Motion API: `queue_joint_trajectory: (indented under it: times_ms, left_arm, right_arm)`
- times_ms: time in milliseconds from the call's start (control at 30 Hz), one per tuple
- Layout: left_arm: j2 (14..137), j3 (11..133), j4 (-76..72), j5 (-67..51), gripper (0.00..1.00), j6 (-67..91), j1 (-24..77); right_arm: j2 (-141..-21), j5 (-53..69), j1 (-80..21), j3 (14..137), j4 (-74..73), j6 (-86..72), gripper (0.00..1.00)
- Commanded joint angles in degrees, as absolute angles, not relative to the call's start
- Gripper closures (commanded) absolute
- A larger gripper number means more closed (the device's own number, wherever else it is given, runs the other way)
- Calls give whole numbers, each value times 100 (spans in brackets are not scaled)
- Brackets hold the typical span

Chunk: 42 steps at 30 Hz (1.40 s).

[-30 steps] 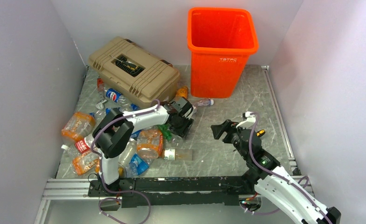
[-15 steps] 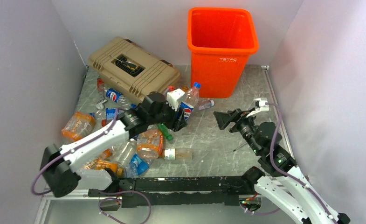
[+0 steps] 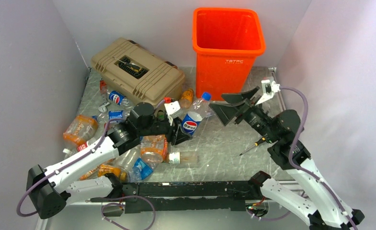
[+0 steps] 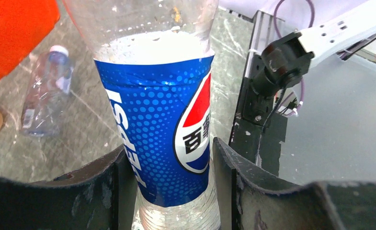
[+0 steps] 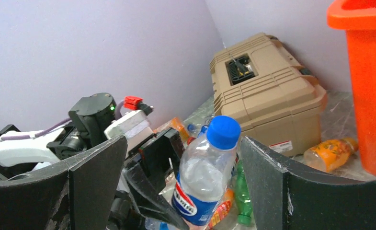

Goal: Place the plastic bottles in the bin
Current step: Pick up the plastic bottle at the center of the board, then place the plastic bottle in the trash bin.

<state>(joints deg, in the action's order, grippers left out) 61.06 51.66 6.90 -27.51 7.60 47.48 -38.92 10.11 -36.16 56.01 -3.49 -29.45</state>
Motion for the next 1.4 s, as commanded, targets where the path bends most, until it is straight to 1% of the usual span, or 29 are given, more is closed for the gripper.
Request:
queue_joint_trajectory:
  times_ms: [0,67,200,333,433,600,700,867,933,967,1000,1033,1067,1100,1133,1167,1233,1367]
  left_arm:
    - [5788,5063,67,-3166,54,600,4772]
    - [5723,5016,44,-3251,54,566,4767]
    - [5614,4969,44,-3317,55,527,4775]
    - [5615,4974,44,-3330,55,501,4780]
    - [5632,4990,44,-3363,55,501,4781]
    - [5619,4988,44,-3350,55,501,4781]
    - [5607,4983,44,-3341,55,501,4779]
    - [5591,4992,52,-3330,55,492,4773]
    - [5587,4992,58,-3312,54,485,4778]
    - [5582,4992,65,-3291,54,488,4779]
    - [5592,4997,76,-3269,49,503,4781]
    - [5597,5007,97,-3215,40,532,4775]
    - [5606,5024,119,-3123,32,596,4778]
    - [5615,5033,136,-2997,19,660,4776]
    - [5607,5038,154,-2880,3,720,4781]
    - [5589,5039,158,-2756,1,771,4775]
    - [5469,4990,129,-2361,1,1010,4773]
    - [4958,4624,-214,-682,1,1284,4779]
  right_arm:
    - [-4355,1399,-3621,5818,-23,-3270,10]
    - [-4458,1410,-3621,5814,212,-3381,13]
    - [-4597,1267,-3620,5839,248,-3507,14]
    - [-4676,1440,-3621,5838,397,-3639,17]
    - [-4734,1540,-3619,5825,462,-3717,21]
    - [-4867,1733,-3621,5825,545,-3819,32]
    - [-4982,1834,-3621,5878,503,-3854,36]
    - [-5014,1895,-3623,5821,578,-3923,64]
    - [-4989,1898,-3621,5781,601,-3917,77]
    - [-4978,1906,-3621,5763,620,-3915,86]
    - [-4963,1906,-3621,5753,627,-3912,98]
    - [-4946,1907,-3621,5749,629,-3907,100]
    - [-4924,1921,-3621,5742,636,-3899,100]
    - [-4889,1941,-3621,5715,660,-3888,100]
    - [-4857,1956,-3621,5693,692,-3885,100]
    - [-4824,1951,-3621,5673,718,-3885,100]
    - [-4753,1911,-3621,5688,679,-3829,100]
    - [-4492,1514,-3626,6051,140,-3310,100]
